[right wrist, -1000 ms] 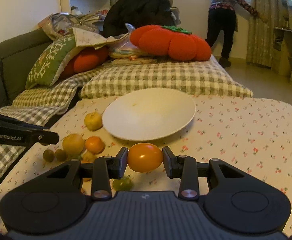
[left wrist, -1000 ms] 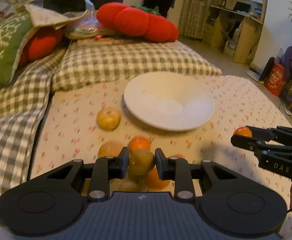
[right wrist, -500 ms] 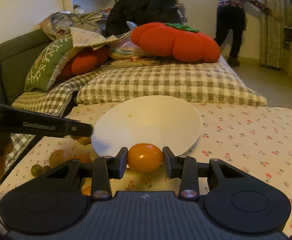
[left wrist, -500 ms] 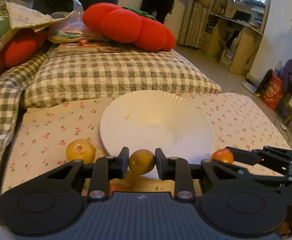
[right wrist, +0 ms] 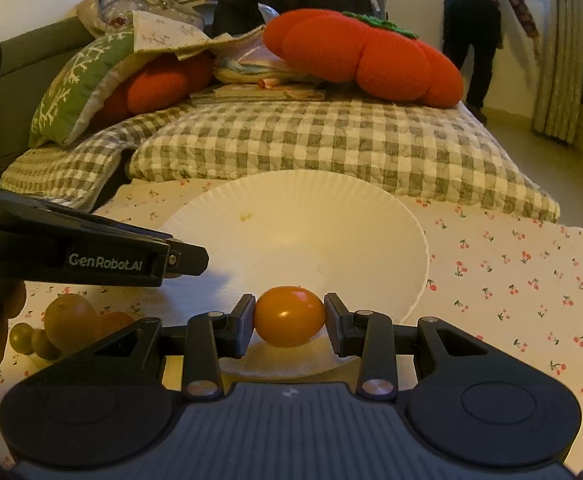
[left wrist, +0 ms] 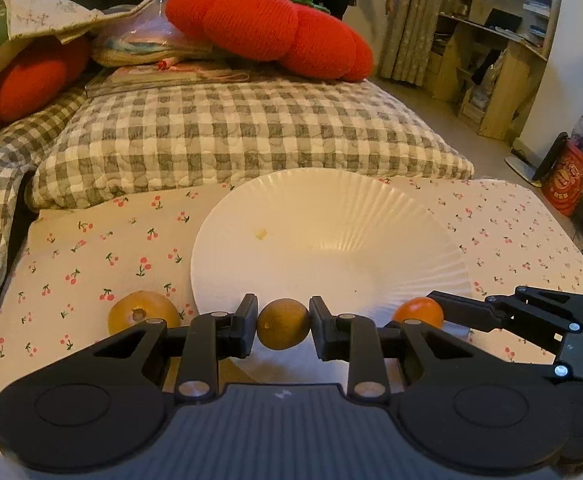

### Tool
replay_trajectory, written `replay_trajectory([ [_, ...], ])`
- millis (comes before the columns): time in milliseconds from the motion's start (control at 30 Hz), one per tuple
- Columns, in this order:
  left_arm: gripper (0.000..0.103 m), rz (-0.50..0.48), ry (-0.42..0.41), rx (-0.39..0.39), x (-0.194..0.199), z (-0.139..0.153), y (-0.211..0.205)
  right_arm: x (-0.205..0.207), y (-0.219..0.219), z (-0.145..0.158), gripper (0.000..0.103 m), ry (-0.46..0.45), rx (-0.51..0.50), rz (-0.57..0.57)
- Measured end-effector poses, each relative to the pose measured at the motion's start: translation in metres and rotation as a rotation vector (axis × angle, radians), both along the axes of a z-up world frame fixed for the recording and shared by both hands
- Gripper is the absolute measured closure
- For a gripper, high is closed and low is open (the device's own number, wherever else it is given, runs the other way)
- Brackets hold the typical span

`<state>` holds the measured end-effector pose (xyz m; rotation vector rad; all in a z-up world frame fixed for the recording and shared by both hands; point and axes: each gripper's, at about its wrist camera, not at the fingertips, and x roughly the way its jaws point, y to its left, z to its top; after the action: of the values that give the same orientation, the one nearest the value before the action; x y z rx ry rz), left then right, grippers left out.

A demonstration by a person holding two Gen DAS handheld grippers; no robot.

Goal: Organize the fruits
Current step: 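Carry both held fruits over the white plate with both tools, then open both tools to drop the fruits onto the white plate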

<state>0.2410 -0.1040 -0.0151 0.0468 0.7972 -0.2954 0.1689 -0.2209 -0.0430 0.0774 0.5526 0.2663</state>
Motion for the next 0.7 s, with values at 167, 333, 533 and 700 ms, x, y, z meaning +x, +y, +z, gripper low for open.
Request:
replay_trajectory([
  [167, 0.078, -0.004, 0.006, 0.006, 0.004, -0.003, -0.002, 0.003, 0.002, -0.001, 0.069, -0.002, -0.010, 0.002],
  [333, 0.078, -0.010, 0.011, -0.001, 0.009, -0.006, -0.005, 0.010, 0.001, -0.001, 0.069, -0.003, -0.021, -0.010],
  [533, 0.078, -0.014, 0.016, 0.009, 0.014, -0.013, -0.008, 0.013, 0.004, -0.002, 0.069, -0.010, -0.043, -0.004],
  [700, 0.078, -0.012, 0.019, 0.012, 0.017, -0.016, -0.009, 0.014, 0.004, -0.001, 0.068, -0.017, -0.047, -0.007],
])
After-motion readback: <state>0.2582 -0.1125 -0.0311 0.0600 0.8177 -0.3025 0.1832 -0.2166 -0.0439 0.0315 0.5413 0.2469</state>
